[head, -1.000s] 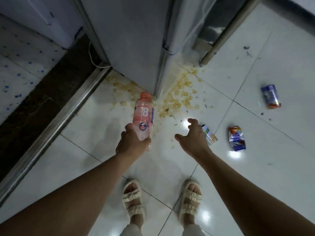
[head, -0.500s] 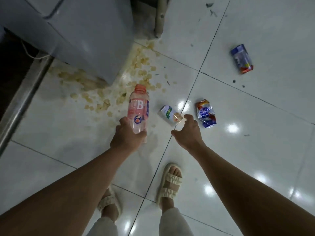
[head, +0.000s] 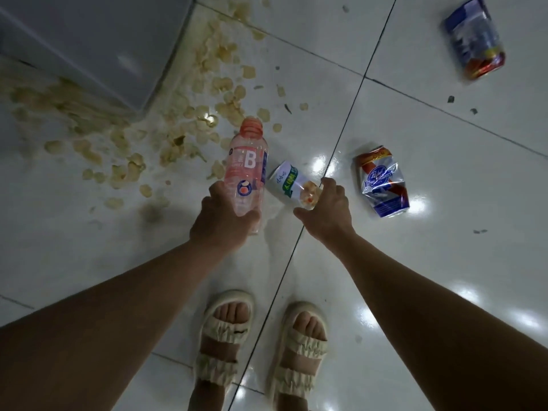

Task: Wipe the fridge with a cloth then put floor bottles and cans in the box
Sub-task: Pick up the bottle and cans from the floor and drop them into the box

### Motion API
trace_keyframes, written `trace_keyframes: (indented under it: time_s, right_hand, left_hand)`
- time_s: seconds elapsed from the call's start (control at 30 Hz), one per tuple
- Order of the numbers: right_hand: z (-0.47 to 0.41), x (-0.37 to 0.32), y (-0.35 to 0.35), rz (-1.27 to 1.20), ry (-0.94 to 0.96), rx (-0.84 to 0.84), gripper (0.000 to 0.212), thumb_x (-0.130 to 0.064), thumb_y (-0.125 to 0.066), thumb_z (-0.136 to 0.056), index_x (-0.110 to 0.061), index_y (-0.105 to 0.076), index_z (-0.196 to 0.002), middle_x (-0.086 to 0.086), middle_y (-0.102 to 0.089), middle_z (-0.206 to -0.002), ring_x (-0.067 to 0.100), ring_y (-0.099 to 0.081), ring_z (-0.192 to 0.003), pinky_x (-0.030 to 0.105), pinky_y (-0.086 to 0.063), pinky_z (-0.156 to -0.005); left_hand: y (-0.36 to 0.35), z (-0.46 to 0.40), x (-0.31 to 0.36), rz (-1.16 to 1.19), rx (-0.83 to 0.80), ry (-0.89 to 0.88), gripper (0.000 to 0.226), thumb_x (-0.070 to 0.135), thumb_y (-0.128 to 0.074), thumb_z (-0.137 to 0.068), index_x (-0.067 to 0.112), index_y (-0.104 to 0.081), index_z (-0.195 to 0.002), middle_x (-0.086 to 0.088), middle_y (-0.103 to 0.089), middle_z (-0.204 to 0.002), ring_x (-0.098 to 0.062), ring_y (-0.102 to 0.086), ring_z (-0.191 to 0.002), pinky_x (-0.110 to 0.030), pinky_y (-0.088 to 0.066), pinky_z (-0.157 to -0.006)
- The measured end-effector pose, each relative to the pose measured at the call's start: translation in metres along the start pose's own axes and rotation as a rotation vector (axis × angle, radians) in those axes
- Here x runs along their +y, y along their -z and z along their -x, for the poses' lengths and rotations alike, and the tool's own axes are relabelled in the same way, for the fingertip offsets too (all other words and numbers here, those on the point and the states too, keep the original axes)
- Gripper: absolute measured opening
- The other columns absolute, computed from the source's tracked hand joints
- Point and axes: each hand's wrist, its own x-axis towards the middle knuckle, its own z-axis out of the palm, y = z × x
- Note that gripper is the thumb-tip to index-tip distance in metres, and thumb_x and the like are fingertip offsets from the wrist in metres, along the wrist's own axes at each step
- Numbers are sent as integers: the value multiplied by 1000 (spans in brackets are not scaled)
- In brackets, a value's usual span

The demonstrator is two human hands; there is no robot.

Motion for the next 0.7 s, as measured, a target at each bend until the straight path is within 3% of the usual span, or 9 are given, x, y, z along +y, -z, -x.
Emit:
trace_keyframes:
  time_s: [0.17,0.4,0.7]
  right_hand:
    - [-43,13,-40,78,35,52,84,-36,-77,-73,-12,-30,-139,11,-42,-134,28,-39,-123,40,-38,-98]
    - [-70,19,-67,237,89,143,70,-31,-76,-74,-14,-39,-130,10,-52,-123,28,-48,-114,40,-37,-96]
    - [-16,-2,-4,45,-17,117,63,-31,-75,-75,-11,-42,-124,10,-53,-116,27,-52,-106,41,-47,-87]
  left_hand:
    - [-21,-44,-19,-10,37,-2,82,38,-70,-73,12,-25,-136,-11,-50,-127,-31,-54,-110,-47,-49,-91]
    - [-33,-68,-36,1,34,-21,82,37,-70,-74,12,-23,-137,-11,-50,-127,-31,-55,-110,-47,-49,-91]
    - [8,-20,-4,-40,42,-42,78,38,-69,-73,15,-26,-135,-9,-52,-122,-28,-58,-100,-44,-51,-86]
